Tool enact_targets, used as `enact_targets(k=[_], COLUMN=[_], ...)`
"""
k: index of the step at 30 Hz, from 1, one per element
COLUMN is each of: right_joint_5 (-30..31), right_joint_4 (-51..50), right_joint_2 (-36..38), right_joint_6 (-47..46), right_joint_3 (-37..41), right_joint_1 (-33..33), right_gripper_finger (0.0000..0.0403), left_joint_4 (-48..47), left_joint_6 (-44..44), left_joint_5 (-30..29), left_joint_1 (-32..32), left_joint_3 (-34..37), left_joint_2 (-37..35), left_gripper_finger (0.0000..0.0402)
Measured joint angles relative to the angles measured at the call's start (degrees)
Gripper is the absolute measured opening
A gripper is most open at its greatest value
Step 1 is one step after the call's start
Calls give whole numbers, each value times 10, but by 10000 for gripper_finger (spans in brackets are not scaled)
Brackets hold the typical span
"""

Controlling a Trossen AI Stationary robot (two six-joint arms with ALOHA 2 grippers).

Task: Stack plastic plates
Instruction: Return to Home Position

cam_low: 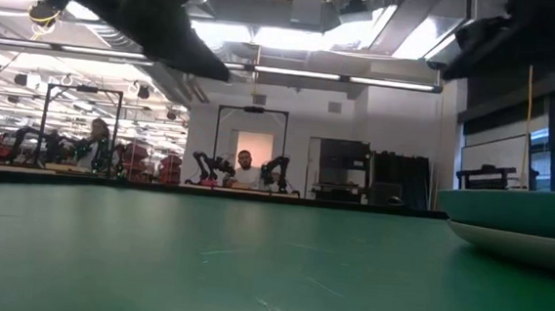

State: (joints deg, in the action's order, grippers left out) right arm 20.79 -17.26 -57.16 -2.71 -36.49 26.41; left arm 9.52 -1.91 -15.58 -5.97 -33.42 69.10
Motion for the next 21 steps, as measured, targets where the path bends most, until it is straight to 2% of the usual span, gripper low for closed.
enact_targets(k=[2, 5, 11, 17, 21], right_joint_5=[17, 30, -55, -5, -19], right_joint_4=[46, 99, 210, 234, 234], right_joint_2=[32, 63, 78, 101, 133], right_joint_6=[17, 19, 37, 49, 60], right_joint_3=[28, 68, 144, 157, 158], right_joint_1=[-27, -62, -93, -97, -96], right_gripper_finger=[155, 154, 154, 153, 127], left_joint_4=[16, 14, 80, 125, 127], left_joint_6=[30, 30, 13, 16, 18], left_joint_5=[1, -6, -10, -15, -15], left_joint_1=[4, 13, 24, 42, 51], left_joint_3=[37, 75, 164, 239, 273], left_joint_2=[-38, -78, -156, -256, -325], left_gripper_finger=[98, 98, 98, 98, 81])
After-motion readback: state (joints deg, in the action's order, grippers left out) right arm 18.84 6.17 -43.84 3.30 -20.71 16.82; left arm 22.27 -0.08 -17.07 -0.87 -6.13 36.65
